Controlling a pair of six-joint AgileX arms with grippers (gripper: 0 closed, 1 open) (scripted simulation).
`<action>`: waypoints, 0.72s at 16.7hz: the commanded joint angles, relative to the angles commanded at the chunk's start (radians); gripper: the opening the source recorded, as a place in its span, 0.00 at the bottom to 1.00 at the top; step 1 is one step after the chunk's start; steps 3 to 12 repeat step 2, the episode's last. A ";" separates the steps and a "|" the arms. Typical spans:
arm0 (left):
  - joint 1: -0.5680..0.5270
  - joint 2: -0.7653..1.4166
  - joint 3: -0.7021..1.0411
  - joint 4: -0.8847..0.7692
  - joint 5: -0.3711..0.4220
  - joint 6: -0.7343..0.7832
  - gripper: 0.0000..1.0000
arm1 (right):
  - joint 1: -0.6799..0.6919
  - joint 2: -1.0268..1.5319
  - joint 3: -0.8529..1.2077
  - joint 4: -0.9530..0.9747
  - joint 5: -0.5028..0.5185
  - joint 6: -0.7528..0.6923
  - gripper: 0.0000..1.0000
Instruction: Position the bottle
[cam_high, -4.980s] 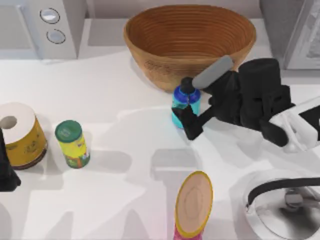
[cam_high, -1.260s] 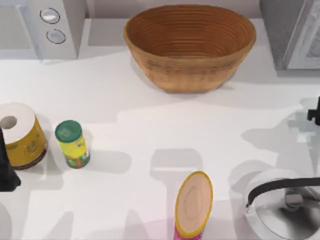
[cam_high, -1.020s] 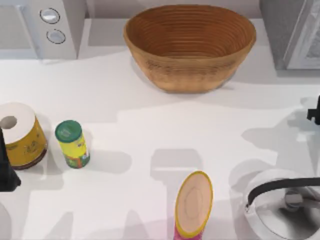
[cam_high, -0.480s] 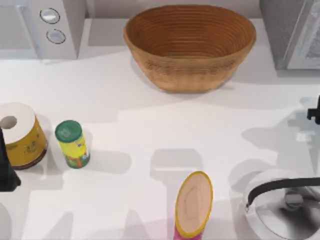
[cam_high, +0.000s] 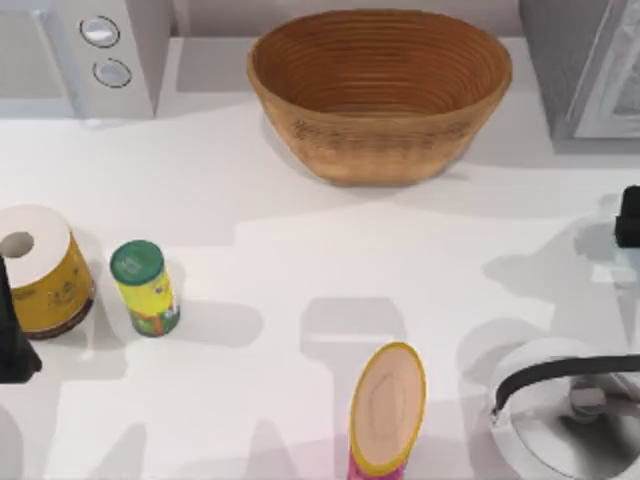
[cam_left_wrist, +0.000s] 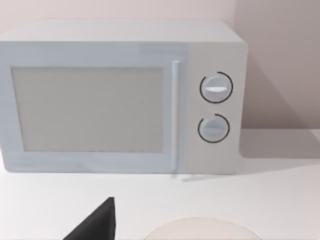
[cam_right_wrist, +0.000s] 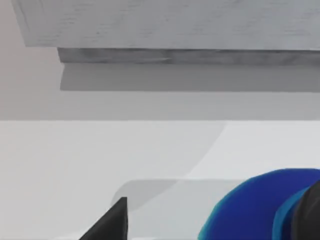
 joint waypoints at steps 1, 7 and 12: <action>0.000 0.000 0.000 0.000 0.000 0.000 1.00 | 0.000 0.000 0.000 0.000 0.000 0.000 1.00; 0.000 0.000 0.000 0.000 0.000 0.000 1.00 | 0.000 0.000 0.000 0.000 0.000 0.000 1.00; 0.000 0.000 0.000 0.000 0.000 0.000 1.00 | 0.000 0.000 0.000 0.000 0.000 0.000 1.00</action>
